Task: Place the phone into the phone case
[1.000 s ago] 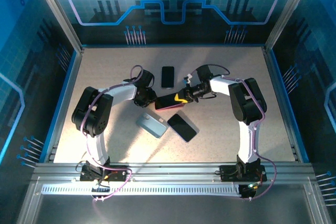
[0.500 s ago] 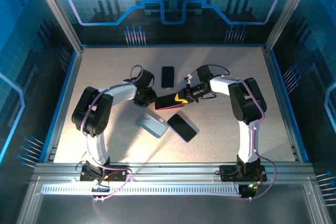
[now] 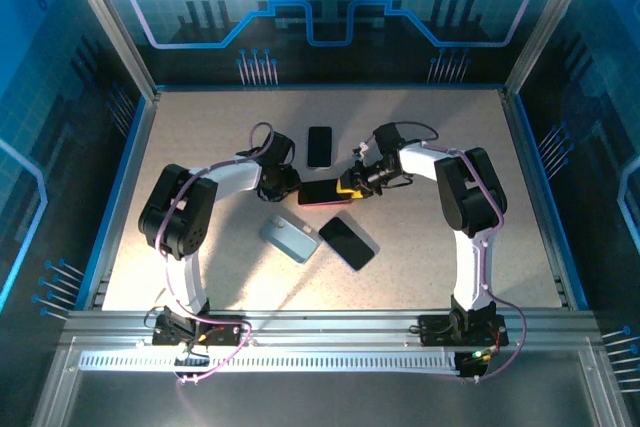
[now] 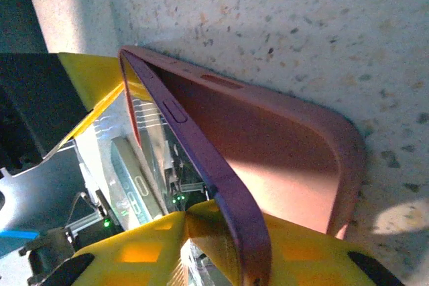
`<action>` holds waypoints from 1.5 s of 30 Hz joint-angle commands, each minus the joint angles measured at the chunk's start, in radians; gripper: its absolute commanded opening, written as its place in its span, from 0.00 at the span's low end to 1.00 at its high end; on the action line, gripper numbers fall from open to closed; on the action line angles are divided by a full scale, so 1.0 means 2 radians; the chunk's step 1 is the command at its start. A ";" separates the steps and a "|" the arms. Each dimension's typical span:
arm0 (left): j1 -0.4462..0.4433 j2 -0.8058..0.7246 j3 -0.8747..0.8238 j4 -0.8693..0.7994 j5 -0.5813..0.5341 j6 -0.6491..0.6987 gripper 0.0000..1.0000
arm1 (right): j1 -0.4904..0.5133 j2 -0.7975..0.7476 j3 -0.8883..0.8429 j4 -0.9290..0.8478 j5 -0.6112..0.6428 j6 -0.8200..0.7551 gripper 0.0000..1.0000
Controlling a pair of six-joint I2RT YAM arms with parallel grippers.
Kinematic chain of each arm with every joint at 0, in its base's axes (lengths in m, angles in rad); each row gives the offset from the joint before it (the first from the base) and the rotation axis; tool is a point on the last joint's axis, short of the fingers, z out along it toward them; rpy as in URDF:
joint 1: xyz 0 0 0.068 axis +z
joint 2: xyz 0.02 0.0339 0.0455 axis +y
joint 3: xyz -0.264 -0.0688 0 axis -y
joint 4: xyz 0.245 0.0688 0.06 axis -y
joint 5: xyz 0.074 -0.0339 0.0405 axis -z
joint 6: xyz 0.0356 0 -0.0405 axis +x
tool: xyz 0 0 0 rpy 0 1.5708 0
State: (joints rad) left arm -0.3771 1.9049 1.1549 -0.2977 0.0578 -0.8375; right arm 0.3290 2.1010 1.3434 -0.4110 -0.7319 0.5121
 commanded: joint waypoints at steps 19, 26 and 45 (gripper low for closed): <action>-0.010 0.009 -0.026 0.073 0.043 -0.003 0.24 | 0.019 0.013 0.051 -0.103 0.080 -0.010 0.49; -0.011 -0.006 -0.048 0.084 0.042 -0.011 0.24 | 0.019 0.000 0.050 -0.116 0.093 -0.010 0.54; -0.011 -0.024 -0.064 0.091 0.039 -0.013 0.24 | 0.018 -0.030 0.050 -0.137 0.124 -0.012 0.65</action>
State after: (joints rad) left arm -0.3779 1.8771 1.0508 -0.0982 0.0849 -0.8406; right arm 0.3607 2.0739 1.4422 -0.6231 -0.5270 0.4965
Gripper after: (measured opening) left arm 0.242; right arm 0.644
